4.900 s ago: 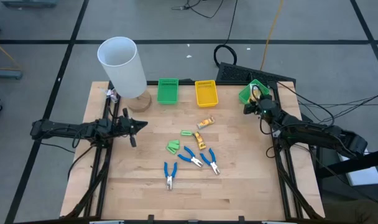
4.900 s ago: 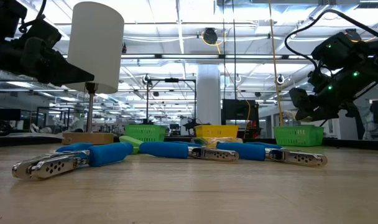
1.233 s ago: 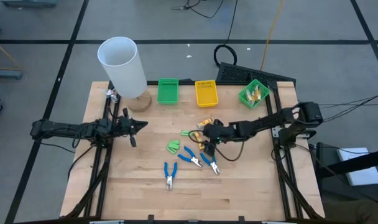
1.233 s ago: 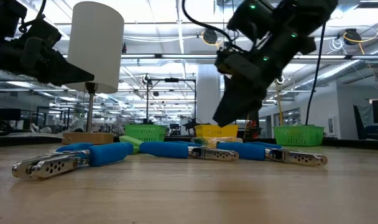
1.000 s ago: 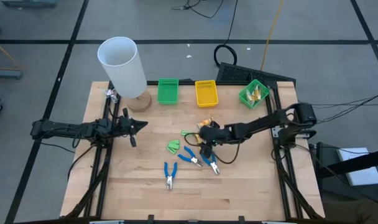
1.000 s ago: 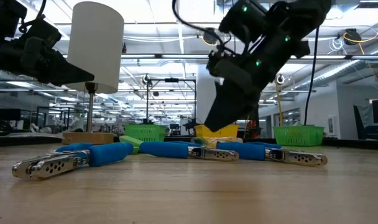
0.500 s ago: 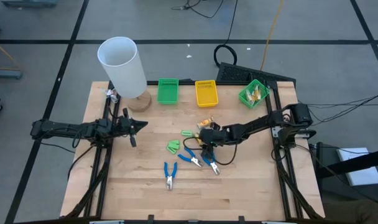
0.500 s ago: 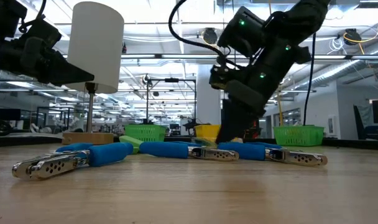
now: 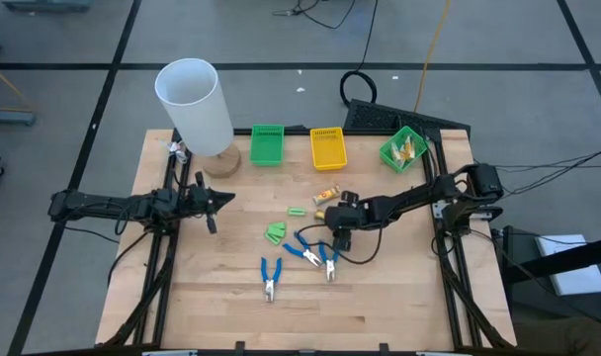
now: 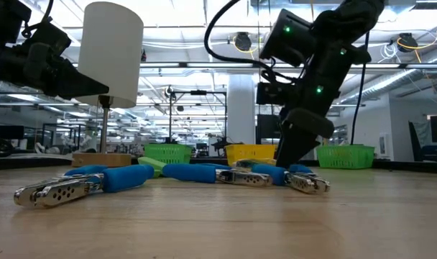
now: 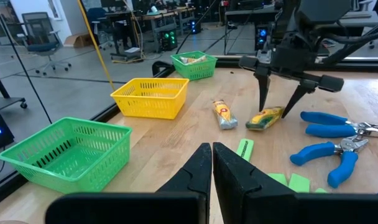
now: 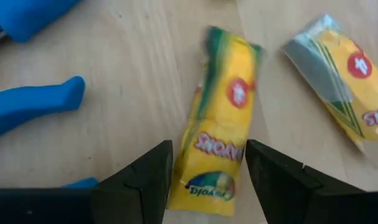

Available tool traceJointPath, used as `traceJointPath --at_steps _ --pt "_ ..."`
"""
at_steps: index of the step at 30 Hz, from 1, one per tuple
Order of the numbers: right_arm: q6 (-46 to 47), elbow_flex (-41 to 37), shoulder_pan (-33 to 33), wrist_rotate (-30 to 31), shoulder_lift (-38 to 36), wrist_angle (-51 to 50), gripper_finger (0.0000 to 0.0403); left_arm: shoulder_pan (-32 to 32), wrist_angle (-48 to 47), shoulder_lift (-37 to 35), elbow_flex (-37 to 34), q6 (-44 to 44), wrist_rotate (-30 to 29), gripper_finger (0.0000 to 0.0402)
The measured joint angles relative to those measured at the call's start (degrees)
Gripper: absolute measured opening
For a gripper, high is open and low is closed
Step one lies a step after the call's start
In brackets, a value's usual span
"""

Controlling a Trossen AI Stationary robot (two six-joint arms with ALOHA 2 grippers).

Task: Pick & Place School Supplies
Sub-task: Put the yellow crayon box into the right green bin

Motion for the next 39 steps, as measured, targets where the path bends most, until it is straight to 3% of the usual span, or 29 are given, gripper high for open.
traceJointPath --at_steps 22,33,39 --pt "-1.2 -4.2 -0.1 0.2 -0.2 5.0 0.0195 0.0 0.0 0.0 0.0 0.0 0.0 0.0021" --pt "-1.4 -4.3 -0.1 -0.1 0.0 5.2 0.0137 0.0 0.0 0.0 0.0 0.0 0.0 0.0021" --pt "-1.4 -4.3 -0.1 -0.1 0.0 5.2 0.0127 0.0 0.0 0.0 0.0 0.0 0.0 0.0021"
